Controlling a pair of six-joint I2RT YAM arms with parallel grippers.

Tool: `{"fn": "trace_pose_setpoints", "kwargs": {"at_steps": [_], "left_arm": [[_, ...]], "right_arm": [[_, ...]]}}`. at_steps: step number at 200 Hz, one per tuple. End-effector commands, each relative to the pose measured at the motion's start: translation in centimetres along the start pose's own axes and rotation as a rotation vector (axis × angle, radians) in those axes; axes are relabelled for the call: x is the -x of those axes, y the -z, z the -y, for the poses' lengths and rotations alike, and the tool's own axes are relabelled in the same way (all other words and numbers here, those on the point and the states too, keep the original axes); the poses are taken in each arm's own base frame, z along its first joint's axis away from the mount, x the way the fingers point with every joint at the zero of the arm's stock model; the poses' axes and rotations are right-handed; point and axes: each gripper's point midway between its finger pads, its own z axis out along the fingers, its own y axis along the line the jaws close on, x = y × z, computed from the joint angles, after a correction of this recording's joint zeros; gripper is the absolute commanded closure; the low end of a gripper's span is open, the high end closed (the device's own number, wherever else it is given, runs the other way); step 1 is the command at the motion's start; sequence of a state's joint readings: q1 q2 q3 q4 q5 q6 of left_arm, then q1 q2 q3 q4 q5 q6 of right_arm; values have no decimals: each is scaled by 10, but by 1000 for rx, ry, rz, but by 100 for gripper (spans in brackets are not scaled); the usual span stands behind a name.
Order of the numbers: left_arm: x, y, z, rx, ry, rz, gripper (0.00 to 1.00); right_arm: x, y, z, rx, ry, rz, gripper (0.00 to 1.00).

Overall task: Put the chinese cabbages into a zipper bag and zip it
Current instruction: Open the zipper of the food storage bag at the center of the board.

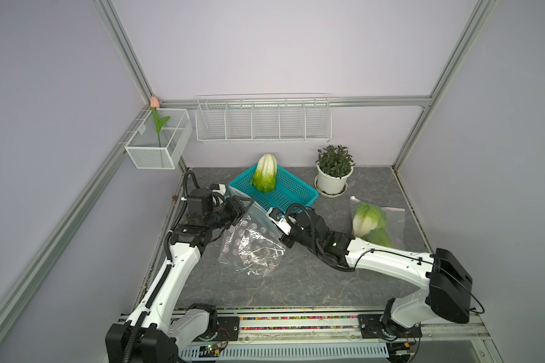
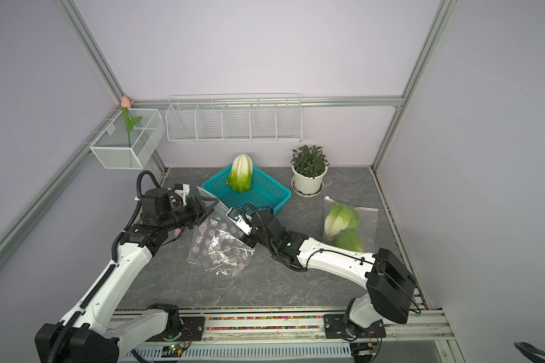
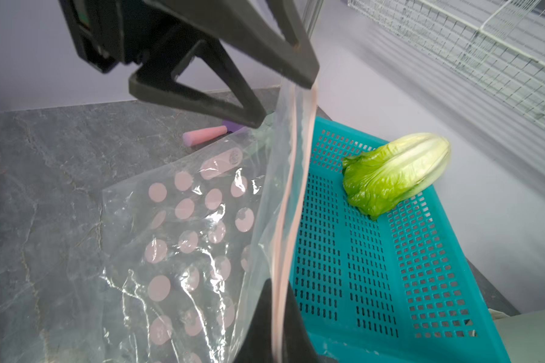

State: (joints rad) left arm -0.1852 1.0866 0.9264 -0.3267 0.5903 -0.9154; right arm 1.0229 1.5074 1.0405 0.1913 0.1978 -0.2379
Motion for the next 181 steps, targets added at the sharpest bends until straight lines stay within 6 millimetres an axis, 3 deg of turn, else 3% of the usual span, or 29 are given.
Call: {"fn": "trace_pose_setpoints", "kwargs": {"at_steps": [1,49,95,113,140,154,168,181], "left_arm": [[0,6,-5,34,17,26,49],[16,6,0,31,-6,94,50],[13,-3,-9,47,17,53,68],[14,-3,-11,51,19,69,69],[21,-7,-17,52,16,105,79],[23,-11,-18,52,24,103,88],[23,-14,-18,57,16,83,100],[22,-13,-19,88,-30,63,100]], "right_arm": [[10,0,4,-32,14,48,93],[13,1,-3,-1,1,60,93],[15,2,-5,0,-9,70,93],[14,1,-6,4,-16,72,93],[14,3,-20,76,-49,76,93],[11,6,-32,144,-98,58,88],[7,10,-41,237,-195,18,77],[7,15,-42,325,-332,-20,65]]}}
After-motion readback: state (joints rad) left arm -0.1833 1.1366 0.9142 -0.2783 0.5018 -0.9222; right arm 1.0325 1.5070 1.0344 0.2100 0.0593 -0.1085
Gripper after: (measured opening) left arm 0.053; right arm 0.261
